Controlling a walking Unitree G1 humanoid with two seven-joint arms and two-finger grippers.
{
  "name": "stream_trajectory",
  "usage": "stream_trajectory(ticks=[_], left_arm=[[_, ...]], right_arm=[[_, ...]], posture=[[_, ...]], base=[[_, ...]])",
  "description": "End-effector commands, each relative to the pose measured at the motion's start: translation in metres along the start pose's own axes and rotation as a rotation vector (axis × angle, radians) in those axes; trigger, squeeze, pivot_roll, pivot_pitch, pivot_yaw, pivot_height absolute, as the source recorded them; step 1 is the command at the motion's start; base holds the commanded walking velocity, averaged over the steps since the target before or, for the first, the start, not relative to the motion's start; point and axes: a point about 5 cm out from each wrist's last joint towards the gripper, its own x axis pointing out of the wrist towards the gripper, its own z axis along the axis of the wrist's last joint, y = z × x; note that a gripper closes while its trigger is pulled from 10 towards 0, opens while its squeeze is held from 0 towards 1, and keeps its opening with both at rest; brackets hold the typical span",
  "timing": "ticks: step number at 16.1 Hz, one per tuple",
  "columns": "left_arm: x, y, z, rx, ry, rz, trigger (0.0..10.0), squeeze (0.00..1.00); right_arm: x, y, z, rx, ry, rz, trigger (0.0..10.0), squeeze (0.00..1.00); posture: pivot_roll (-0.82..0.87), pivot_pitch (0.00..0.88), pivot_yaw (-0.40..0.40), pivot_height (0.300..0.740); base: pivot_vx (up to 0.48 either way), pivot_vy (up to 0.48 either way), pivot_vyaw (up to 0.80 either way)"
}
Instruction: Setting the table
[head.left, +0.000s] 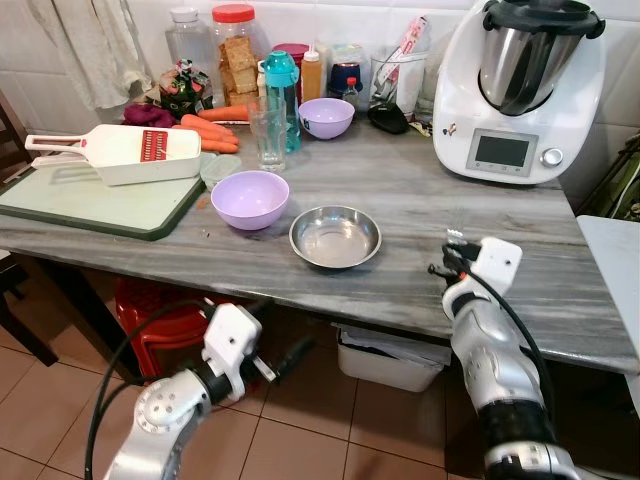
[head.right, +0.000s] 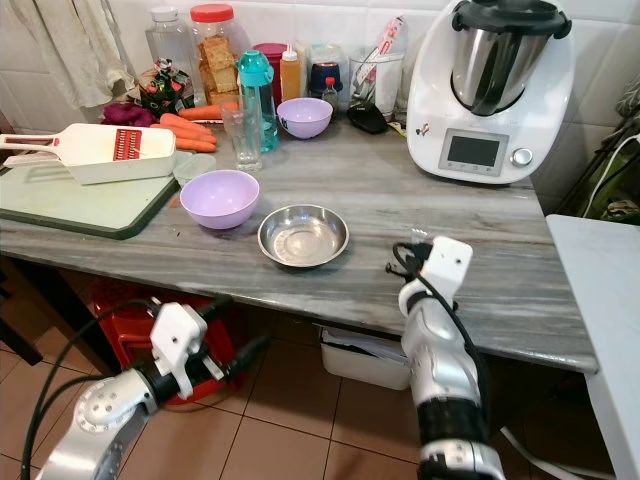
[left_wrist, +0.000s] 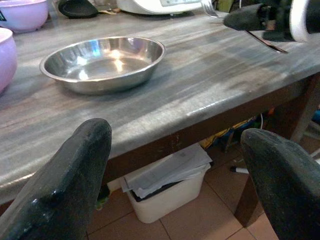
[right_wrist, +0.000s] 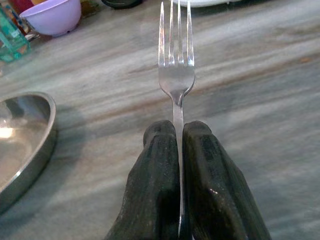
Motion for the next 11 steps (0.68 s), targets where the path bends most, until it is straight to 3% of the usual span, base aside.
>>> stream_trajectory(ticks=[1,11], left_arm=[[-0.001,0.001,0.003,0.023,0.002,-0.014,10.0,0.0],[0.003,0.0,0.006,0.032,-0.011,-0.023,10.0,0.0]], right_arm=[[0.003,0.004,0.0,0.024,0.014,-0.009,10.0,0.0],[0.02,0.019,-0.006,0.086,0.093,0.044,10.0,0.0]], posture=[[0.07,0.0,0.022,0.74],[0.08,0.0,0.02,0.74]], base=[[0.0,0.0,0.0],[0.0,0.0,0.0]])
